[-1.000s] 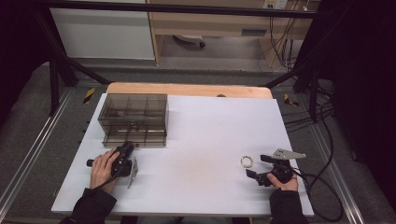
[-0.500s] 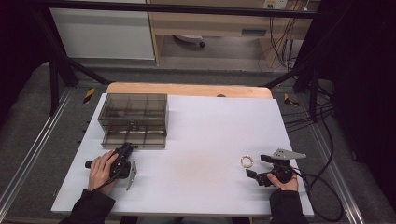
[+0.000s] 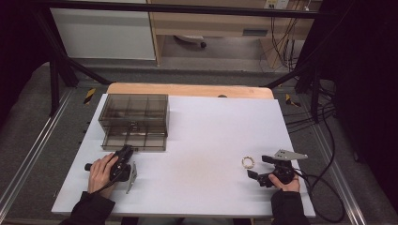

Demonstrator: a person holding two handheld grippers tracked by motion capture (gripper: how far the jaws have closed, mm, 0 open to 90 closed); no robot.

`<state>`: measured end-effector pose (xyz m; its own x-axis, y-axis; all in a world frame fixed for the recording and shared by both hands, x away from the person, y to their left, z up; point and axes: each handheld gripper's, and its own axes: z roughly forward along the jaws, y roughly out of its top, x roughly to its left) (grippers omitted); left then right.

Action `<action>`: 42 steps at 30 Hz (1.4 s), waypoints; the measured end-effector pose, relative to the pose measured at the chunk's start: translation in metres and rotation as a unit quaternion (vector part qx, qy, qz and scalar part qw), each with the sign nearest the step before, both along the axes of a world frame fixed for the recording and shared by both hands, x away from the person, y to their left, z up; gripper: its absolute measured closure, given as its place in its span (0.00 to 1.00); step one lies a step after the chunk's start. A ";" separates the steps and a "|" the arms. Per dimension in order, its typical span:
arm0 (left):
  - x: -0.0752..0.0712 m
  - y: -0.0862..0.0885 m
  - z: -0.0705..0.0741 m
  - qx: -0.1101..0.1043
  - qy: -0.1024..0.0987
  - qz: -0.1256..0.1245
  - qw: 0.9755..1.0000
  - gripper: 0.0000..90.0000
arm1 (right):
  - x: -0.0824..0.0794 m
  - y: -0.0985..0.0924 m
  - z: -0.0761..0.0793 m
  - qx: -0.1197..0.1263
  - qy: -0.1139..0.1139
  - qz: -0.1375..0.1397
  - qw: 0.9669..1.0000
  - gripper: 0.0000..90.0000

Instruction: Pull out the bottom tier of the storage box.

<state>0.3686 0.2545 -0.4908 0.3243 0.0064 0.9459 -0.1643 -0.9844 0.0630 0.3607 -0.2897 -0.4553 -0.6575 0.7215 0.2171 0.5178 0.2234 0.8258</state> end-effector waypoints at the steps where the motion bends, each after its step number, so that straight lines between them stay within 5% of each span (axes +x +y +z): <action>1: 0.000 0.000 0.000 0.000 0.000 0.000 1.000 0.76 | 0.000 0.000 0.000 0.000 0.000 0.000 1.000 0.01; 19: 0.000 -0.001 0.003 -0.019 0.019 0.007 1.000 0.72 | 0.000 0.000 0.000 -0.001 0.000 0.001 1.000 0.01; 26: -0.001 -0.001 0.007 -0.047 0.032 0.009 0.998 0.64 | 0.000 0.000 0.000 -0.001 0.000 0.001 1.000 0.01; 33: -0.004 -0.002 0.014 -0.079 0.049 0.023 0.995 0.55 | 0.000 0.000 0.000 -0.001 0.001 0.001 1.000 0.01; 42: -0.009 -0.002 0.022 -0.121 0.083 0.050 0.988 0.44 | 0.000 0.000 0.000 -0.002 0.001 0.000 1.000 0.01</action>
